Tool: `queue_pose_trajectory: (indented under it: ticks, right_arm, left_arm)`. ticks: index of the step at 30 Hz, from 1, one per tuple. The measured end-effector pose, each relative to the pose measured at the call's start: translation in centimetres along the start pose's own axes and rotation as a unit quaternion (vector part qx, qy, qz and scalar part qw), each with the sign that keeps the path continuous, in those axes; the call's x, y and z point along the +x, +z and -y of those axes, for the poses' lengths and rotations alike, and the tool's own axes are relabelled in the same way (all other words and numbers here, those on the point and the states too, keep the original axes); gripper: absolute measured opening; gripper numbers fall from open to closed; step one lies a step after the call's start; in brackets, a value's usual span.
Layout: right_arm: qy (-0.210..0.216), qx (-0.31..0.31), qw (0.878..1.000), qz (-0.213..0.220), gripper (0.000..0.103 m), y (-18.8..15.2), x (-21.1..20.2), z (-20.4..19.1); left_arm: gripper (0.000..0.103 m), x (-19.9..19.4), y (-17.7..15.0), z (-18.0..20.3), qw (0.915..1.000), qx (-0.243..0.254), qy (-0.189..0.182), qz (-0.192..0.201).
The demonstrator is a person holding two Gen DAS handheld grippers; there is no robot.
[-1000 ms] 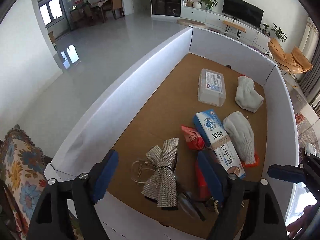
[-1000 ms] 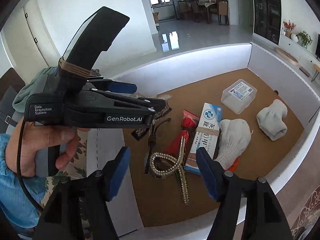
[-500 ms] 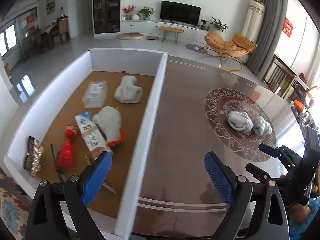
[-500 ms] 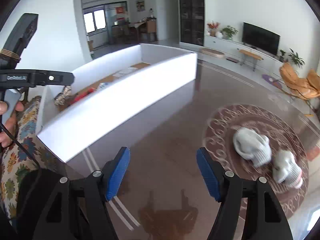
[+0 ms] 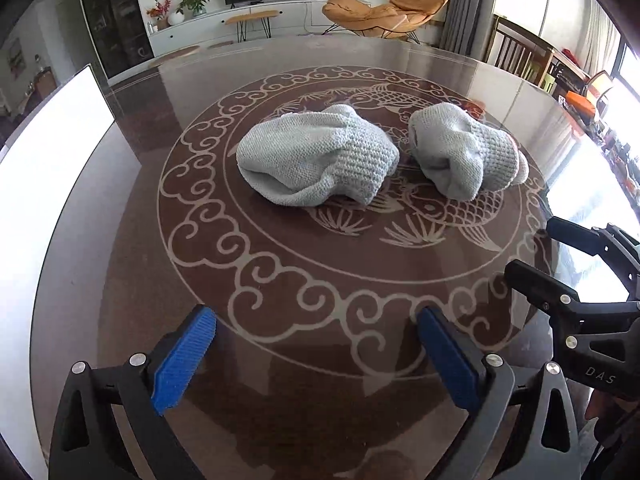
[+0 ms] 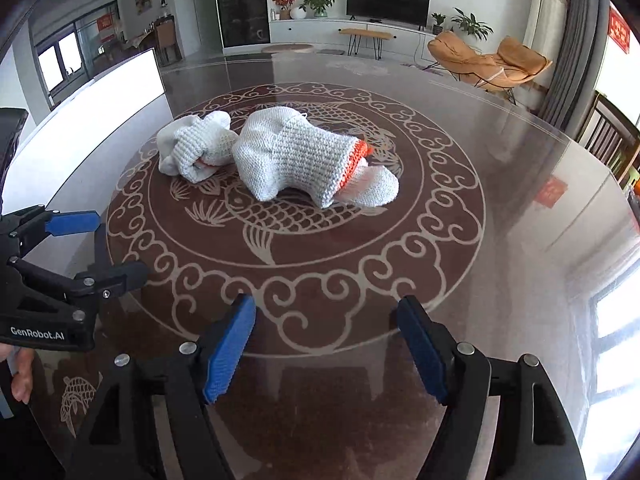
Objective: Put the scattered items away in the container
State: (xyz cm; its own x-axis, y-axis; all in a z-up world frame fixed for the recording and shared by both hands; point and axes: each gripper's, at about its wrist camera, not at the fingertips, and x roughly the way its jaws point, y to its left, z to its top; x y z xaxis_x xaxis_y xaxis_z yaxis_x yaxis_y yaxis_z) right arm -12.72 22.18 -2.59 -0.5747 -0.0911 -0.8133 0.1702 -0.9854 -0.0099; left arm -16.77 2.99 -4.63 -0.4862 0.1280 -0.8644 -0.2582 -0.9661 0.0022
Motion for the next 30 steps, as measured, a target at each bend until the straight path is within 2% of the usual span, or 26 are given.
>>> queue_pose_trajectory:
  ticks: [3,5,8,30]
  right_arm:
    - [-0.006,0.011,1.000,0.011,0.083,3.5,2.6,-0.1]
    - [-0.018,0.028,0.999,0.010,0.085,5.6,4.1,0.3]
    - [-0.031,0.045,0.998,0.009,0.085,7.2,5.3,0.7]
    - [-0.033,0.050,0.998,0.010,0.085,7.5,5.7,0.9]
  left_arm:
    - [0.103,1.5,2.8,-0.4,0.9994,-0.024,0.015,0.019]
    - [0.103,2.3,4.3,-0.8,0.9984,-0.041,0.026,0.029]
    - [0.103,2.9,5.5,-0.9,0.9981,-0.036,0.021,0.045]
    - [0.103,2.9,5.8,-0.7,0.9982,-0.035,0.018,0.046]
